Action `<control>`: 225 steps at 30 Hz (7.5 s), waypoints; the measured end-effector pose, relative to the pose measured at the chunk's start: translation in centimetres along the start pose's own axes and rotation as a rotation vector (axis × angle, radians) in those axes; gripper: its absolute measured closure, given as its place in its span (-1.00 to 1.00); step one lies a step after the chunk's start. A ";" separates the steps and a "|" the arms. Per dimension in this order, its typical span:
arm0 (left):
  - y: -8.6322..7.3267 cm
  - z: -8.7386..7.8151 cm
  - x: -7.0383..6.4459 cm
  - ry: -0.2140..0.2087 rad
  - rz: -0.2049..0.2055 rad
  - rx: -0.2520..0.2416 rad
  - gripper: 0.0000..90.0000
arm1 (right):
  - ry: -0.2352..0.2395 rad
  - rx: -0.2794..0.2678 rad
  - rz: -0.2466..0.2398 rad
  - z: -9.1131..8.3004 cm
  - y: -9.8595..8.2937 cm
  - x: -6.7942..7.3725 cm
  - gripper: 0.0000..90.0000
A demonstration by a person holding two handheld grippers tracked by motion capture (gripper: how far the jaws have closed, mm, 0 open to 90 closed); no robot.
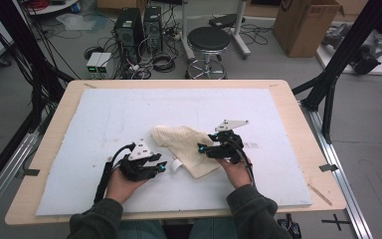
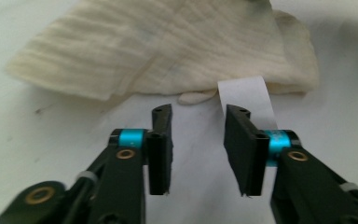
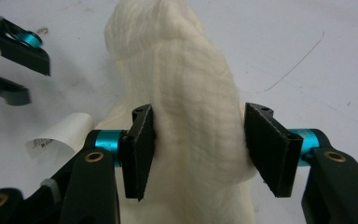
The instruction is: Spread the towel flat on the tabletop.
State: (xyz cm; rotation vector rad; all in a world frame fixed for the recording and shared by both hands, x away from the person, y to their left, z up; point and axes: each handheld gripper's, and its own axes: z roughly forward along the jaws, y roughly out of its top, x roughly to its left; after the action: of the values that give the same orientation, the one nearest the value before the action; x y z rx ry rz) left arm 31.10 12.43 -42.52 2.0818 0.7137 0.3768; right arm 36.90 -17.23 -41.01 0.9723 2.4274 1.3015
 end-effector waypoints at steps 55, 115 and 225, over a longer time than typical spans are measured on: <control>-1.9 -5.4 0.7 0.076 0.081 0.058 0.94 | 0.113 0.017 -0.053 -0.7 -0.8 1.3 0.23; -4.3 -6.5 2.0 0.052 -0.023 0.006 0.43 | 0.107 0.244 -0.224 0.5 -2.7 2.3 0.97; 3.7 2.9 9.6 0.109 -0.194 0.012 0.45 | 0.130 -0.017 -0.083 -5.2 -3.2 -1.2 0.17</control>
State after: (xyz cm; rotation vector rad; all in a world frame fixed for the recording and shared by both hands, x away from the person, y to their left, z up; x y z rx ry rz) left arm 41.43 14.77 -41.12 1.9938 0.9764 0.3797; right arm 33.92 -22.70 -40.69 0.7963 2.5183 1.3937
